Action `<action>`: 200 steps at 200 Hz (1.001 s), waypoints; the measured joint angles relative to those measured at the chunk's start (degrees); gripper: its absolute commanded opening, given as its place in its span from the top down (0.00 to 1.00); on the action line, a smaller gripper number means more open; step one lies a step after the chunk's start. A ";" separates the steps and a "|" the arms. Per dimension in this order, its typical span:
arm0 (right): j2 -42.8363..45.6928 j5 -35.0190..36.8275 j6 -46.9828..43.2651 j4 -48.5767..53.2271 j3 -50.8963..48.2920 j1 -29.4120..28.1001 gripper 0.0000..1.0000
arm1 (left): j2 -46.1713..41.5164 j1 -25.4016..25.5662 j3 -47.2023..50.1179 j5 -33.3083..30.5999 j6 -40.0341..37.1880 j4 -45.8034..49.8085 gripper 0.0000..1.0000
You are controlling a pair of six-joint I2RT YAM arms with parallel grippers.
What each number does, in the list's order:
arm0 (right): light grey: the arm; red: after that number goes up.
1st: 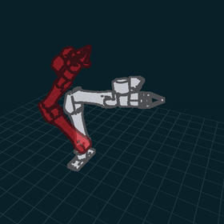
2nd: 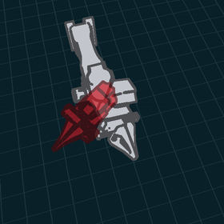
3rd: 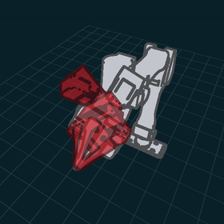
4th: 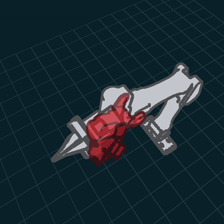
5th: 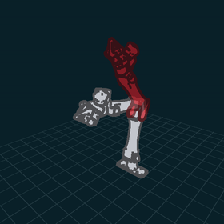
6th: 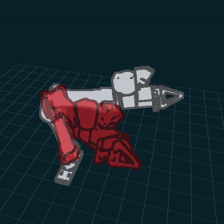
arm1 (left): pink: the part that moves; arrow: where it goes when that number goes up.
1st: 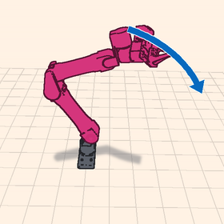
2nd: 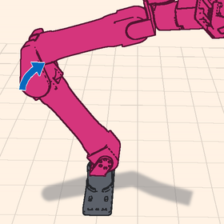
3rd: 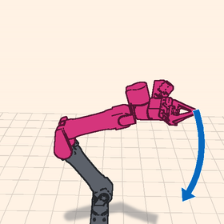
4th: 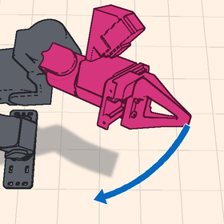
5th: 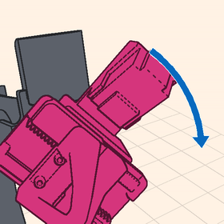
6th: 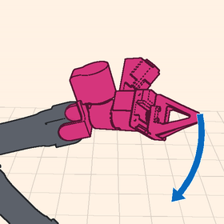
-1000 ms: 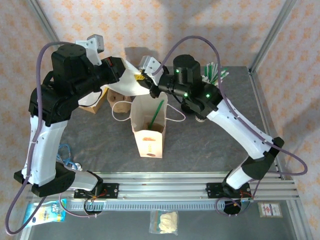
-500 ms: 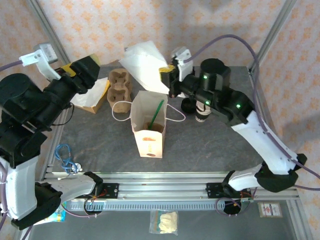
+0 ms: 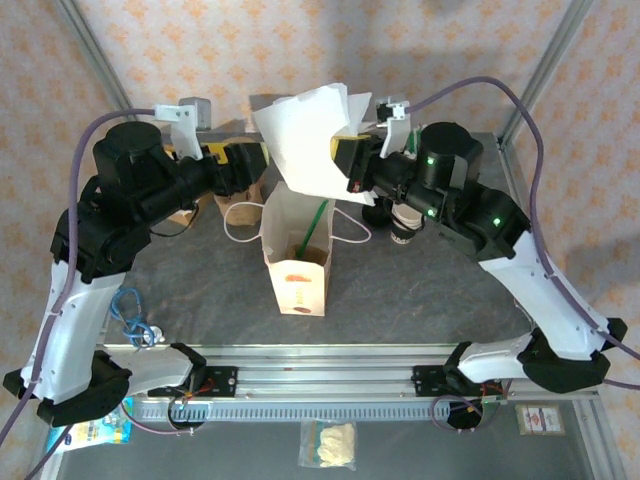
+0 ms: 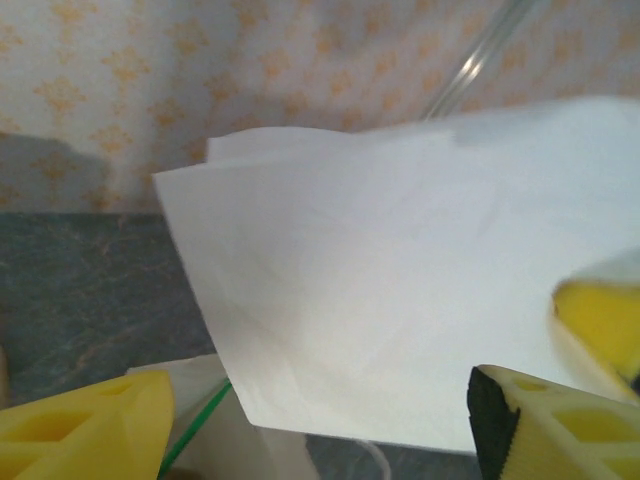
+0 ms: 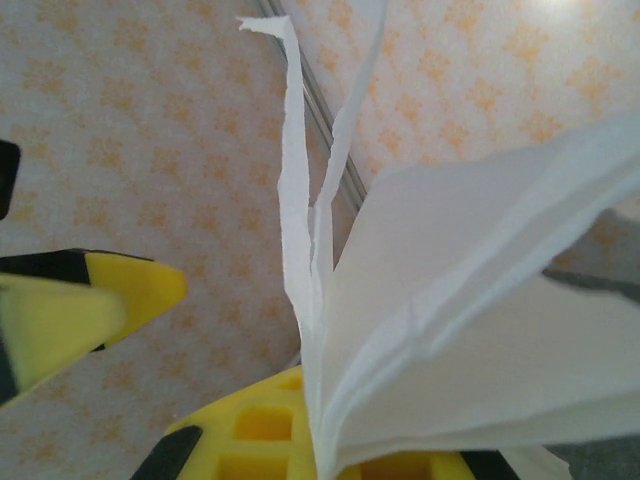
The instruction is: Pack the takeout coffee
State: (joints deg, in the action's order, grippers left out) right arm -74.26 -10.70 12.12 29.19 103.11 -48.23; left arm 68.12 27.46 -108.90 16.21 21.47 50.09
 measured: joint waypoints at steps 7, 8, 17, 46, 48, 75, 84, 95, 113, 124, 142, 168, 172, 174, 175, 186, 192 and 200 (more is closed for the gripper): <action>-0.31 0.04 0.90 0.26 0.13 0.00 1.00 | -0.28 0.17 0.00 0.13 -2.40 0.37 0.18; -0.35 0.07 0.96 0.31 0.15 0.00 1.00 | -0.33 0.22 0.00 0.15 -2.56 0.39 0.18; -0.96 0.26 2.03 1.36 1.09 0.00 1.00 | -0.90 0.31 0.00 0.39 -6.10 0.44 0.16; -4.24 -0.72 6.16 5.09 7.58 0.33 1.00 | -3.50 0.55 1.40 1.31 -17.55 -0.02 0.14; -4.52 -0.94 6.38 5.29 8.13 0.42 1.00 | -3.63 0.61 1.53 1.40 -18.08 -0.13 0.14; -7.58 -7.58 8.59 8.39 13.77 2.19 1.00 | -7.06 1.01 7.13 3.10 -31.80 -2.80 0.03; -8.31 -10.43 9.09 9.46 15.02 3.17 1.00 | -8.22 1.07 9.40 3.43 -36.28 -3.52 0.03; -8.85 -13.66 9.57 10.71 15.76 4.44 1.00 | -8.83 1.42 10.75 3.87 -40.68 -3.72 0.03; -9.18 -18.60 10.01 12.59 15.85 5.81 1.00 | -8.63 2.49 10.95 4.09 -46.73 -4.46 0.03; -9.46 -21.16 10.16 13.53 15.82 5.97 1.00 | -8.28 3.87 10.95 3.65 -49.62 -4.92 0.04; -9.92 -23.96 10.38 14.36 15.82 5.90 1.00 | -6.97 7.04 10.60 2.08 -53.09 -5.16 0.05; -10.51 -25.24 11.08 14.53 15.82 5.90 1.00 | -3.93 12.13 9.99 -0.44 -55.65 -5.60 0.06; -10.60 -25.33 11.17 14.53 15.82 5.90 1.00 | -3.41 12.81 10.01 -0.83 -55.67 -5.75 0.06; -10.67 -25.33 11.28 14.53 15.82 5.90 1.00 | -3.26 13.00 10.03 -0.92 -55.67 -5.79 0.06; -10.67 -25.33 11.28 14.53 15.82 5.90 1.00 | -3.17 13.11 10.03 -1.03 -55.69 -5.81 0.06; -10.88 -25.40 11.47 14.53 15.82 5.90 1.00 | -2.32 14.14 10.84 -2.01 -55.28 -7.23 0.06; -10.95 -25.49 11.50 14.53 15.82 5.90 1.00 | -2.27 14.29 11.87 -2.60 -54.77 -8.55 0.06; -10.99 -25.70 11.50 14.53 15.82 5.90 1.00 | -2.47 14.32 13.49 -3.67 -54.03 -10.29 0.06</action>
State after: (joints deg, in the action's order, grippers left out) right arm -85.25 -36.40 23.62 43.72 118.93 -42.33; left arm 65.65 41.78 -95.42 12.53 -32.56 39.79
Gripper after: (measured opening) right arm 0.062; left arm 0.944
